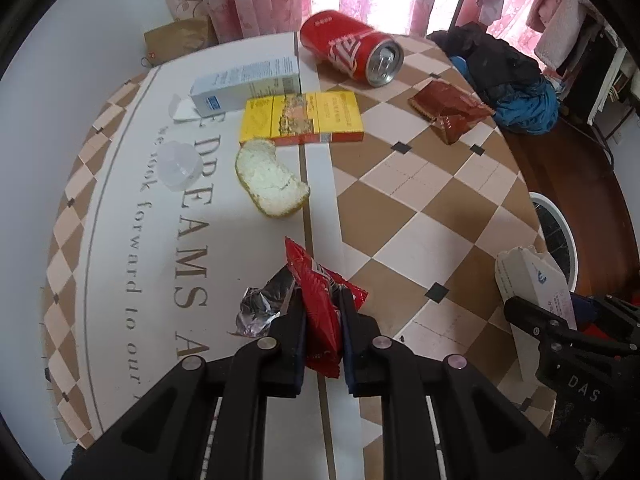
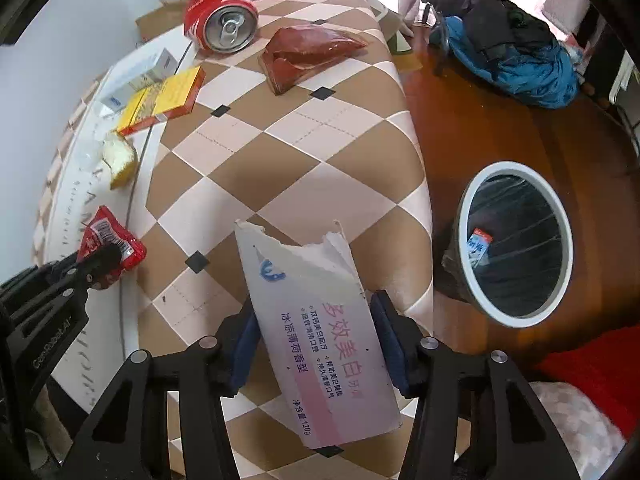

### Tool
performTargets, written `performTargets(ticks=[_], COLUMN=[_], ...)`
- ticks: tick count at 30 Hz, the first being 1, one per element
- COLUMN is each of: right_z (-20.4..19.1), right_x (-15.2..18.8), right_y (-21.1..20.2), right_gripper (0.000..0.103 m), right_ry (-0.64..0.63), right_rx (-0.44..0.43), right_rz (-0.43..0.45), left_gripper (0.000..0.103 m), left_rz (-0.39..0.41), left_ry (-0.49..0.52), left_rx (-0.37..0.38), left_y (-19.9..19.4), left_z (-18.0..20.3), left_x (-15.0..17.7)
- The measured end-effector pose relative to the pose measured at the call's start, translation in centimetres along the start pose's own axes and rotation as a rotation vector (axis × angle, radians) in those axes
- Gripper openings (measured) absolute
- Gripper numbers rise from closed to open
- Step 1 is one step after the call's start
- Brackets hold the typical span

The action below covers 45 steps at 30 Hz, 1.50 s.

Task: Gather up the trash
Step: 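Carry the red wrapper with the left tool while the right tool carries the tissue box to the bin, then open both tools over the bin, dropping the wrapper and tissue box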

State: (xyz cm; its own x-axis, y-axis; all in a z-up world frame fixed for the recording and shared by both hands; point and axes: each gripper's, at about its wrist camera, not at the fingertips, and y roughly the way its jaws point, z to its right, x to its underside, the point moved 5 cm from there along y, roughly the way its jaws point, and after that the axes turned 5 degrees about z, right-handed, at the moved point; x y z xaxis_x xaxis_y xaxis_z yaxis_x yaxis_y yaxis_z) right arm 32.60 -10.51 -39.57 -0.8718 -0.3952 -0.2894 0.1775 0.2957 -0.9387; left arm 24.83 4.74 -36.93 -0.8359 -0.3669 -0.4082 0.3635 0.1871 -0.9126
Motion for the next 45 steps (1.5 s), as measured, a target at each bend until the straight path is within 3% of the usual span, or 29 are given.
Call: performTargets(ticks=[10, 16, 21, 26, 32, 37, 38, 40, 41, 42, 43, 44, 45], right_z=[3.0, 9.2, 15.7, 22.4, 30.3, 34.7, 35.5, 37.0, 37.5, 38.2, 38.7, 39.1, 39.6], right_x=[-1.6, -2.9, -3.3, -2.8, -1.3, 0.3, 0.4, 0.7, 0.8, 0.9, 1.1, 1.0, 1.1], right_y=[-7.2, -13.0, -16.4, -16.2, -11.0, -4.0, -2.6, -0.2, 0.7, 1.7, 2.3, 3.0, 3.7], right_gripper=[0.055, 0.056, 0.056, 0.056, 0.056, 0.056, 0.056, 0.056, 0.056, 0.057, 0.057, 0.059, 0.071], right_ry=[0.121, 0.233, 0.292, 0.369, 0.465, 0.557, 0.571, 0.600, 0.611, 0.627, 0.639, 0.652, 0.671], right_rx=[-0.106, -0.125, -0.089, -0.055, -0.012, -0.019, -0.020, -0.024, -0.028, -0.018, -0.020, -0.030, -0.034], right_rz=[0.171, 0.309, 0.362, 0.342, 0.250, 0.134, 0.112, 0.076, 0.063, 0.049, 0.041, 0.034, 0.027], left_gripper=[0.011, 0.011, 0.011, 0.012, 0.014, 0.016, 0.018, 0.047, 0.056, 0.073, 0.083, 0.084, 0.087], left_rz=[0.143, 0.236, 0.246, 0.138, -0.134, -0.267, -0.278, -0.291, -0.289, -0.286, -0.286, -0.286, -0.282], left_ry=[0.055, 0.120, 0.176, 0.179, 0.150, 0.186, 0.198, 0.223, 0.225, 0.215, 0.208, 0.204, 0.200], left_rx=[0.038, 0.141, 0.243, 0.364, 0.520, 0.493, 0.480, 0.455, 0.446, 0.443, 0.442, 0.434, 0.415], left_y=[-7.1, -11.4, -11.6, -7.5, 0.7, 6.5, 7.2, 8.4, 8.7, 9.0, 9.2, 9.4, 9.4], left_z=[3.7, 10.7, 18.4, 24.8, 31.3, 34.7, 35.0, 35.4, 35.7, 35.7, 35.6, 35.4, 35.1], left_x=[-3.9, -7.9, -10.3, -11.3, -10.9, -10.5, -10.4, -10.3, -10.3, -10.4, -10.5, -10.4, -10.1])
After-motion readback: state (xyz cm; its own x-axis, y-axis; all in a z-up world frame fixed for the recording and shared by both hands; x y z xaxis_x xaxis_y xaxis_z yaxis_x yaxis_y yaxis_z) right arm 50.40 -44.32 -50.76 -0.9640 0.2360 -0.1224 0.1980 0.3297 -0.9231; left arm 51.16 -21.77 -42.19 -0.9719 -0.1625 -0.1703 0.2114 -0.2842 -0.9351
